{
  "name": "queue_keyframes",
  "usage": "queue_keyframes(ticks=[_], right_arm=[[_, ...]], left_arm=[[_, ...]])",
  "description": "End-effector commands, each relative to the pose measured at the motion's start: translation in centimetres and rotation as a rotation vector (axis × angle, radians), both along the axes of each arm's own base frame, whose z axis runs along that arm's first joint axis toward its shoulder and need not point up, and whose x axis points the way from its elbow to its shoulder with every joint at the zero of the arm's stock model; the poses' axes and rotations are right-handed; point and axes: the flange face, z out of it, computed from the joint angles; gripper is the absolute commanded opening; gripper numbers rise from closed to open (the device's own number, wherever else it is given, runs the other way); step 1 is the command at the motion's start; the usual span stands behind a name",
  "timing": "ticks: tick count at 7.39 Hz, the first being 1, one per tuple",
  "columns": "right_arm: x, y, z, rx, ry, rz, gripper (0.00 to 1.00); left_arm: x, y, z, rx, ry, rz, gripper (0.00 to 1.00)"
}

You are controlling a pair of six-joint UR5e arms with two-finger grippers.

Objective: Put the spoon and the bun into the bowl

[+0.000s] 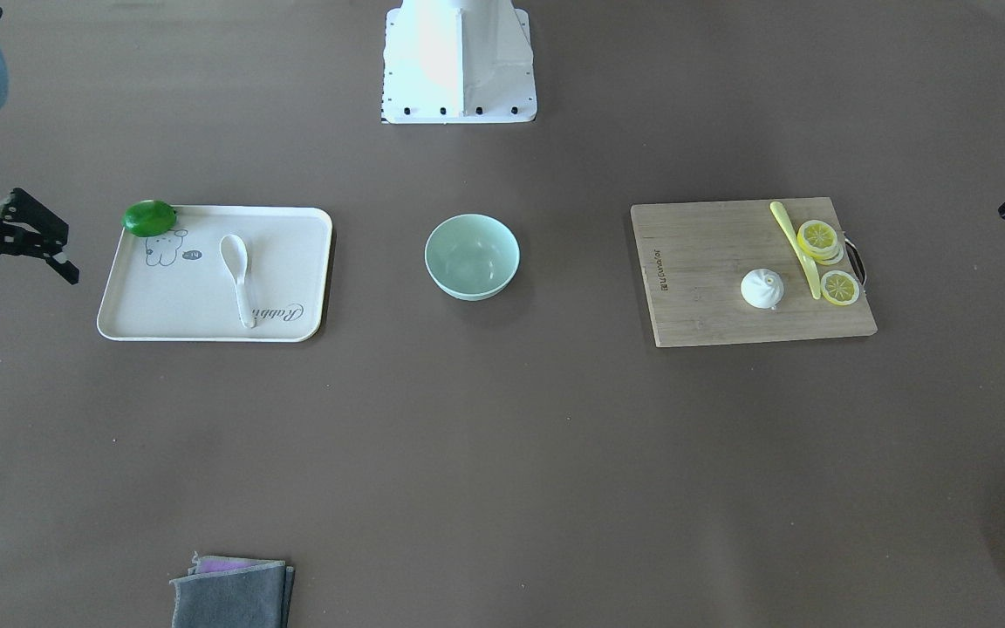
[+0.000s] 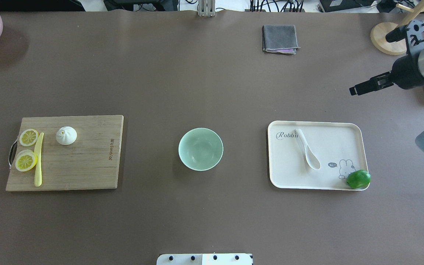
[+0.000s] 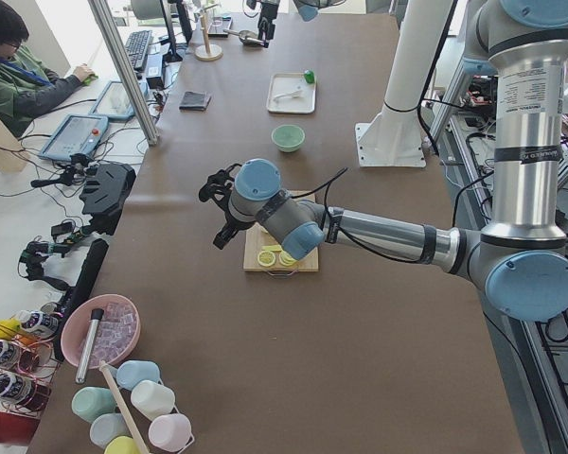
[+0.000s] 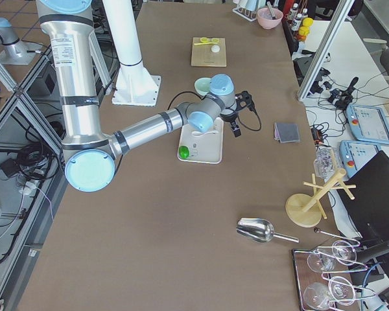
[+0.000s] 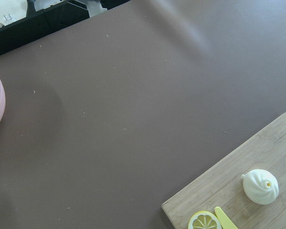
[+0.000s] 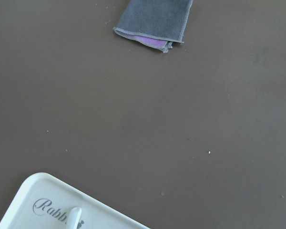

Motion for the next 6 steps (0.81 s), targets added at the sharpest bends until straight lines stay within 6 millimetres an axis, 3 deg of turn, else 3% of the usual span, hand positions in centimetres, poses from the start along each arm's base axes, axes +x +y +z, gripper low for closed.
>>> queue_keyframes(ticks=[1,3,6], right_arm=[[-7.0,3.4,1.3,0.016,0.077,-0.027,0.99],[-14.0,7.4,1.5,0.045,0.135,-0.002,0.99],[-18.2,11.1,2.6,0.015,0.157,0.023,0.93]], left_arm=[[0.6,0.1,-0.3,0.000,0.016,-0.002,0.98],[0.7,0.1,-0.2,-0.001,0.016,-0.002,0.98],[0.8,0.2,-0.1,-0.001,0.016,0.001,0.98]])
